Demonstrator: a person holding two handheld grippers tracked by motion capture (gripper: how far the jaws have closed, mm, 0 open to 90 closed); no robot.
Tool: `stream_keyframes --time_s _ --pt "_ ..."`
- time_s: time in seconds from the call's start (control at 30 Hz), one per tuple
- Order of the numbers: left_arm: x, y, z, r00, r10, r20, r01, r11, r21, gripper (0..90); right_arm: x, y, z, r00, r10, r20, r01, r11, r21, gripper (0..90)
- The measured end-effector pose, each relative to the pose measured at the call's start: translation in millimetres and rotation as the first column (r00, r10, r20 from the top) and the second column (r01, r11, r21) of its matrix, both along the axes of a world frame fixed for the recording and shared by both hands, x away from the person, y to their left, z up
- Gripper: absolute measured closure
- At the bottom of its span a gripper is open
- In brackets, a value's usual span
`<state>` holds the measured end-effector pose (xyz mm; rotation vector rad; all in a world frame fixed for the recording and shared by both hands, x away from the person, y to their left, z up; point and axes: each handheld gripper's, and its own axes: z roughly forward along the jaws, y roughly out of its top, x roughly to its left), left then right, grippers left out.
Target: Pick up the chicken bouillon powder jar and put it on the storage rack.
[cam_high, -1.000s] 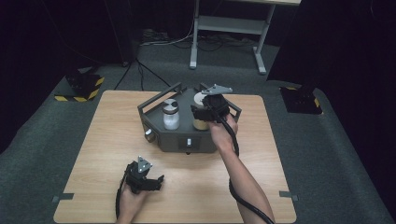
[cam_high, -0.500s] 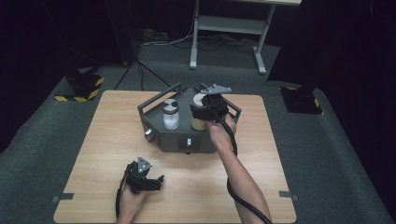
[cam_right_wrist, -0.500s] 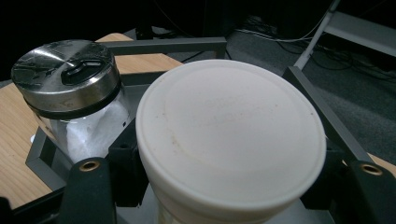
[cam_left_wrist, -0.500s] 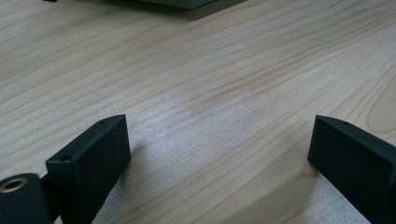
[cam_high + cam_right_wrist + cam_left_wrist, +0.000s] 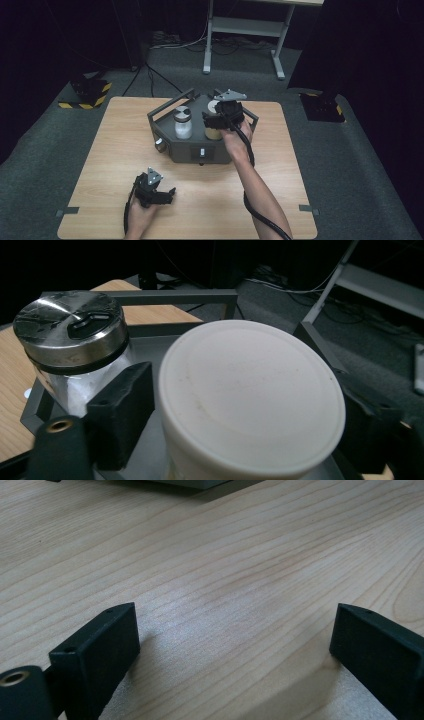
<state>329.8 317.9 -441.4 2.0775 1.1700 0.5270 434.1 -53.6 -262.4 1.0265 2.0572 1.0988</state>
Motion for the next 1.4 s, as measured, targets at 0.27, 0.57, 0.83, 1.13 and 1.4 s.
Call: stream_keyframes --time_s 0.27,0.57,0.83,1.13,1.4 --pt "-0.1 0.0 -0.2 1.0 0.001 0.001 -0.001 1.0 0.0 5.7 -3.9 -7.5 -4.9 1.0 0.004 0.007 -0.004 1.0 0.028 10.0" --pt "0.0 0.0 -0.1 1.0 0.0 0.001 0.0 1.0 0.0 5.8 -15.0 -27.6 -7.9 0.9996 0.022 0.017 -0.023 0.998 0.058 9.7" --pt "0.0 0.0 -0.1 1.0 0.001 0.0 -0.001 1.0 0.0 5.7 -39.0 -50.7 -12.1 0.9988 0.029 0.038 -0.032 0.997 0.075 9.7" --pt "0.0 0.0 -0.1 1.0 0.001 0.0 -0.001 1.0 0.0 5.7 -64.3 -72.6 -23.3 0.9989 0.03 0.036 -0.033 0.996 0.087 9.8" --pt "0.0 -0.1 -0.1 1.0 0.0 0.0 0.0 1.0 0.0 5.7 -95.5 -91.0 -47.7 0.9992 -0.003 0.039 -0.001 0.994 0.11 11.4"
